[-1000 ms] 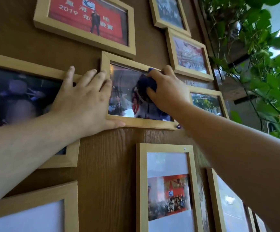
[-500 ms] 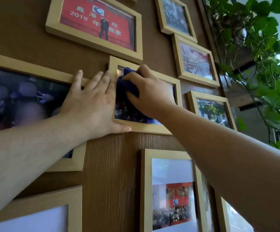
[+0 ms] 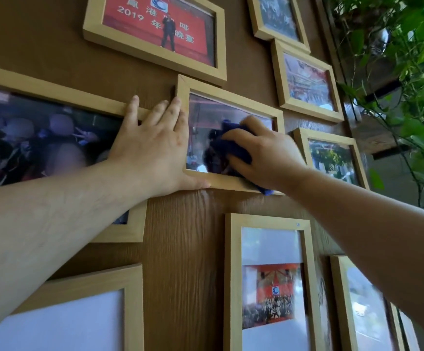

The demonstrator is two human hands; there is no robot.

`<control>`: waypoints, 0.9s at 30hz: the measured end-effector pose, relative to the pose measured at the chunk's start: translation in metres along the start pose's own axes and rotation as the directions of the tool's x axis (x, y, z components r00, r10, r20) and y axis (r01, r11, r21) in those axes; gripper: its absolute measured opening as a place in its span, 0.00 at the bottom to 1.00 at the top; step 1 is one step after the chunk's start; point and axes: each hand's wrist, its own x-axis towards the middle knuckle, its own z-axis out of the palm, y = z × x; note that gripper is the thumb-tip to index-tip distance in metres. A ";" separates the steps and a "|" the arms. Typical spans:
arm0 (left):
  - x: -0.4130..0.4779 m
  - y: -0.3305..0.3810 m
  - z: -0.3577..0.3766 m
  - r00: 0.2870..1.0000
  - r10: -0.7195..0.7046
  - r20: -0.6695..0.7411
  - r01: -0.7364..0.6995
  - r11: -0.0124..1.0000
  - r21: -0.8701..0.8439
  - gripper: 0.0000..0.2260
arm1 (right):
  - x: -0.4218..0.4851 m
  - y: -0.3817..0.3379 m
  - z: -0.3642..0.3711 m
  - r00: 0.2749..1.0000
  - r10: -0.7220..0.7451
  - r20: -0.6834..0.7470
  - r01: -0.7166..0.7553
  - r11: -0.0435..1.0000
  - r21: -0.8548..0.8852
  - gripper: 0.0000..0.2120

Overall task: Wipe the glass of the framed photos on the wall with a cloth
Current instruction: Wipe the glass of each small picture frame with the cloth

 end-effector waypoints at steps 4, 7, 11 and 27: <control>0.001 -0.001 -0.002 1.000 0.010 -0.015 -0.010 1.000 -0.018 0.56 | 0.016 -0.030 -0.003 0.990 -0.143 0.001 0.143 0.987 0.080 0.20; 0.001 -0.001 -0.002 1.000 0.007 -0.009 -0.007 1.000 -0.001 0.57 | 0.005 -0.017 -0.011 0.982 -0.175 0.074 0.170 0.983 0.062 0.19; 0.000 0.002 -0.003 1.000 -0.009 -0.016 0.010 1.000 0.021 0.57 | -0.033 0.024 -0.018 0.961 -0.101 0.258 0.120 0.991 -0.059 0.18; -0.010 0.007 -0.015 0.995 0.104 0.008 -0.105 0.989 0.106 0.52 | -0.027 -0.006 -0.012 0.998 0.007 0.066 -0.013 0.996 0.092 0.18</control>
